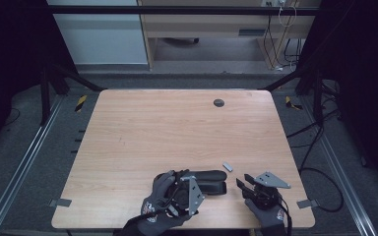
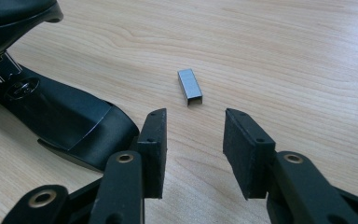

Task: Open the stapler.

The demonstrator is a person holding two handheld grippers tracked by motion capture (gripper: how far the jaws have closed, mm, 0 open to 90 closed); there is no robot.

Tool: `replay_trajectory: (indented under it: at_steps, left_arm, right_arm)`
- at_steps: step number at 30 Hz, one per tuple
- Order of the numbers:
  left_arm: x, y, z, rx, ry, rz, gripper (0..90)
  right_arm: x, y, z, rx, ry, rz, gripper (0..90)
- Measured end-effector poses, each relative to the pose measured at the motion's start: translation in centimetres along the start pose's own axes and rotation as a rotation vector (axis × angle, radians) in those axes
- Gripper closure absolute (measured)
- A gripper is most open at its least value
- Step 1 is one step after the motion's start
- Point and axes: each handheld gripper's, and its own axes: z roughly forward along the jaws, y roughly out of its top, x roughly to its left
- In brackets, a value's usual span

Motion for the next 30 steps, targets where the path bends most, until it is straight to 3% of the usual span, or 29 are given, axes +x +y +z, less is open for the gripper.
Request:
replay_trajectory:
  at_steps: [13, 30]
  left_arm:
    - [-0.3, 0.8, 1.3, 0.018, 0.005, 0.021, 21.2]
    - [-0.9, 1.8, 3.0, 0.05, 0.024, 0.072, 28.0]
  right_arm:
    - [0.1, 0.0, 0.0, 0.004, -0.001, -0.004, 67.0]
    - [0.3, 0.1, -0.3, 0.01, -0.01, -0.015, 90.0]
